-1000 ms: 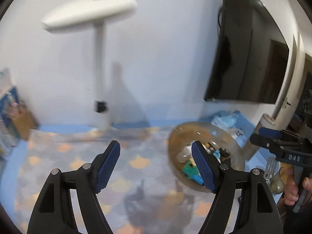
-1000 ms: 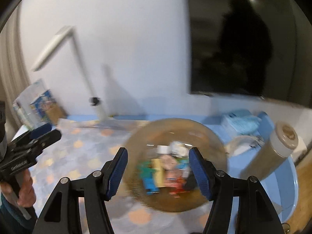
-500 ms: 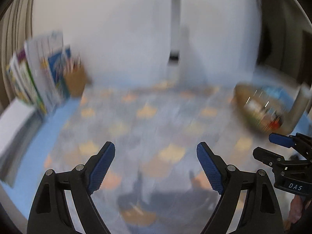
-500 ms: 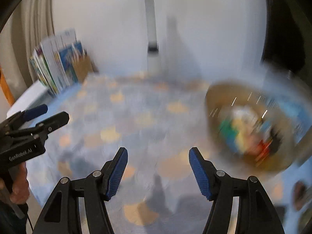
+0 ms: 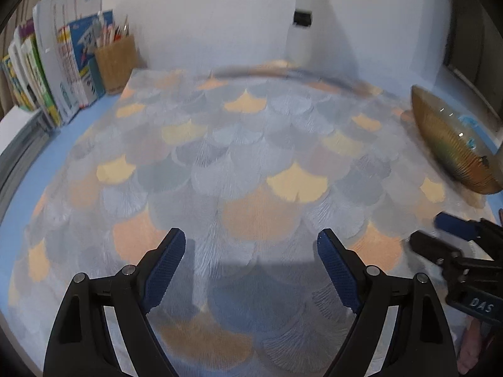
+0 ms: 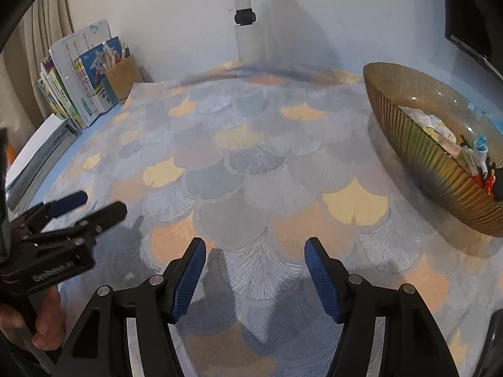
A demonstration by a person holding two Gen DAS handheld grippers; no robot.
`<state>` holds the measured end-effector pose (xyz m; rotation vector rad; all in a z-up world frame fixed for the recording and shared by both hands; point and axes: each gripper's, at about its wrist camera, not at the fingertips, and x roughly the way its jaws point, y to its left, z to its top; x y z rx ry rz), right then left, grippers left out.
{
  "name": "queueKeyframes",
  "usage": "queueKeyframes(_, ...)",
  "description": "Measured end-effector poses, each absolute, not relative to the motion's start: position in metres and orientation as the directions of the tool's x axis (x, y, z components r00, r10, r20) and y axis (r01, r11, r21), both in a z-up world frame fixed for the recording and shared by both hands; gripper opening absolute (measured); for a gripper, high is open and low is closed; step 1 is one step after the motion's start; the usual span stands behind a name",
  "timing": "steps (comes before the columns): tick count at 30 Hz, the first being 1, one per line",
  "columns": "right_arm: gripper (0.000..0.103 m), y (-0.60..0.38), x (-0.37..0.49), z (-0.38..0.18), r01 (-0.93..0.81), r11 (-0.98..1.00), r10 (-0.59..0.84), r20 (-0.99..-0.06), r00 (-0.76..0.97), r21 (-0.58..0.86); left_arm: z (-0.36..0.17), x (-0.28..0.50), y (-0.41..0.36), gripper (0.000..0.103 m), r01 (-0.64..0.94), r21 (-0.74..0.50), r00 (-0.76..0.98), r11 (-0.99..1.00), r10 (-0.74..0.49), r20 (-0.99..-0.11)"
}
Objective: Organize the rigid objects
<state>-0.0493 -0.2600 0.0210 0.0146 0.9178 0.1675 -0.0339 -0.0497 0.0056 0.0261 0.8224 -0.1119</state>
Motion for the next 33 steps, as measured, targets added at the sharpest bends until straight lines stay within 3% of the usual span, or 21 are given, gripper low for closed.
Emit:
queueKeyframes(11,0.064,-0.262,-0.046,0.021,-0.103,0.992,0.119,-0.796,0.594,0.071,-0.003,-0.027,-0.052,0.086,0.090,0.007,0.635,0.996,-0.052,-0.771)
queueKeyframes(17,0.064,-0.260,-0.045,0.021,-0.103,0.993,0.105,-0.799,0.592,0.053,-0.005,-0.021,-0.049,0.103,0.068,0.007,0.616,0.998,-0.036,-0.787)
queueKeyframes(27,0.075,-0.257,-0.046,0.019,-0.119,0.992,0.104,-0.806,0.583,0.041,-0.006,-0.021,-0.048,0.103,0.067,0.007,0.621,0.998,-0.036,-0.783)
queueKeyframes(33,0.076,-0.258,-0.046,0.019,-0.111,0.993,0.103,-0.805,0.584,0.047,-0.005,-0.019,-0.047,0.103,0.072,0.006,0.619,0.997,-0.040,-0.784)
